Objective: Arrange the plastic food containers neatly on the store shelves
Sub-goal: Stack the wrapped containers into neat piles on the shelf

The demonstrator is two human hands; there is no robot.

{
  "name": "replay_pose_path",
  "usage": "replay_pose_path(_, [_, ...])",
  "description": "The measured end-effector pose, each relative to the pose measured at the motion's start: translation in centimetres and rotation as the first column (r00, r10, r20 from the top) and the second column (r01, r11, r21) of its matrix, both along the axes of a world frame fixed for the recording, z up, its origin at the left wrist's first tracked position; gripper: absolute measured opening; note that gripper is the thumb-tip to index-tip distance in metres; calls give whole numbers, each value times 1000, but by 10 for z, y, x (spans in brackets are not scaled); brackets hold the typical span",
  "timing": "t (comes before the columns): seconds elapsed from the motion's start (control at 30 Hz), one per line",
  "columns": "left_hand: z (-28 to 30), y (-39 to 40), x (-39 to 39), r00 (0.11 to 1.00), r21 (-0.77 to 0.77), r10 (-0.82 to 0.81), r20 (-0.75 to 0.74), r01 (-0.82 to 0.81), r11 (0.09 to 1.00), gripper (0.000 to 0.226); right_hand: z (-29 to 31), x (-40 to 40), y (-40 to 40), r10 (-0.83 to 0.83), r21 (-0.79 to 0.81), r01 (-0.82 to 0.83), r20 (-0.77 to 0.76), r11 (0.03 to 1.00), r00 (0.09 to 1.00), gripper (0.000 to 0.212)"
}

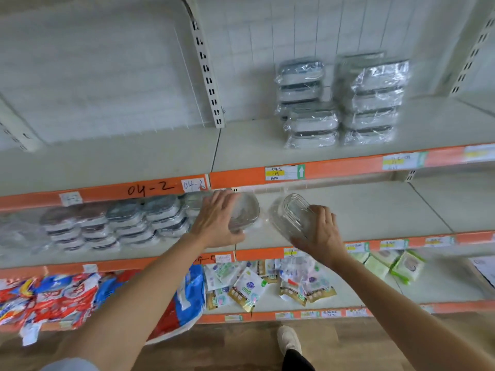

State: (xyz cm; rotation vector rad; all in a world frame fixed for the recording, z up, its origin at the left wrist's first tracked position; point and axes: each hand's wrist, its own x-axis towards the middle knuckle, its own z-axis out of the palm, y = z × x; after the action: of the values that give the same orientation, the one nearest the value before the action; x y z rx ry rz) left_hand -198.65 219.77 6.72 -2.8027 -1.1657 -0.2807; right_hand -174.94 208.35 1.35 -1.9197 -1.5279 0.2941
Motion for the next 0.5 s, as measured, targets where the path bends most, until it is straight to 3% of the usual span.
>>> replay_pose_path(0.1, [33,-4,7,987,109,-34,159,16,994,81,31,2,-2,14,77,-12,-24,997,1000,73])
replay_pose_path(0.33, [83,20,14,947,98,-26,319,-6,995,81,107,23,23,49,86,-36,-148,996,988,66])
replay_pose_path(0.5, [119,71,34,914,73,12,406,-46,996,87,165,54,82,132,107,-130,-15,986,991,66])
